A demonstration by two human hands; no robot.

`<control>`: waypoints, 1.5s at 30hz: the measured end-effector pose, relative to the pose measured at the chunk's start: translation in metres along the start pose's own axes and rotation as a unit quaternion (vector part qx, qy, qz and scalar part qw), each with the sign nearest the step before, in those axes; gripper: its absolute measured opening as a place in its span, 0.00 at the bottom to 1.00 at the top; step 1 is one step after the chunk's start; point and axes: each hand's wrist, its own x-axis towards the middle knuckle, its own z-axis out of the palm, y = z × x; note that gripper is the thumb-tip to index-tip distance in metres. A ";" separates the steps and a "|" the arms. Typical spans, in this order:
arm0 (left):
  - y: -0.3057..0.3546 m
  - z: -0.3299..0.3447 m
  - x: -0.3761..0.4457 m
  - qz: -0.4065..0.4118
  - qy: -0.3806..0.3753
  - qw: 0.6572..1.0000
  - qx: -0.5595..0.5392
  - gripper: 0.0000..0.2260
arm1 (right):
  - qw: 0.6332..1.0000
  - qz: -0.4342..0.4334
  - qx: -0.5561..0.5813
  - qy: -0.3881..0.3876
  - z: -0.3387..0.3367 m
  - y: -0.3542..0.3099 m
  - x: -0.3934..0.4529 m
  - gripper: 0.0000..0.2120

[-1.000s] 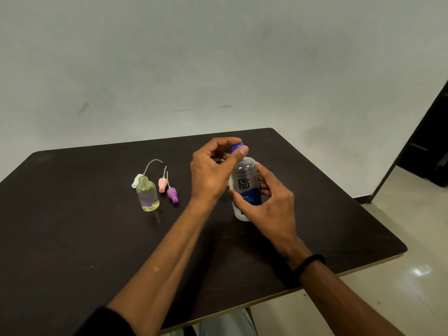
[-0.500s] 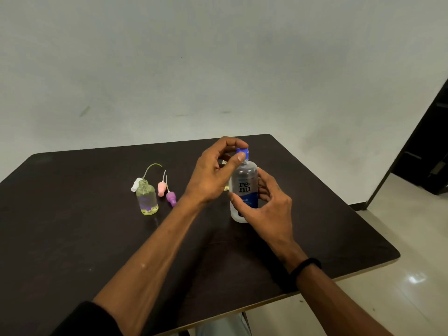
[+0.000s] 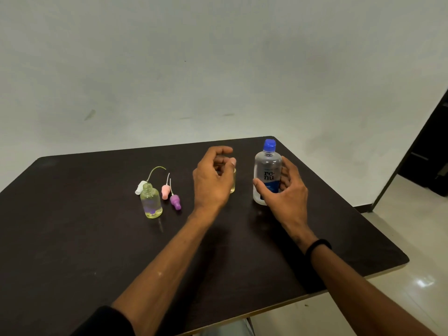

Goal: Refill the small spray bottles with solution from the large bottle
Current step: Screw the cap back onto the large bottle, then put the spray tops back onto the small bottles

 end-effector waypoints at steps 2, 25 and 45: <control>-0.006 -0.002 -0.005 -0.015 0.045 0.999 0.001 0.07 | 1.000 0.005 -0.007 0.007 -0.001 0.004 0.006 0.42; -0.043 -0.081 -0.084 -0.118 0.031 0.988 0.094 0.08 | 0.980 0.171 -0.047 -0.092 0.001 -0.035 -0.061 0.29; -0.081 -0.153 -0.053 -0.143 0.095 0.967 0.189 0.27 | 0.968 -0.027 -0.113 -0.223 0.169 -0.075 -0.061 0.22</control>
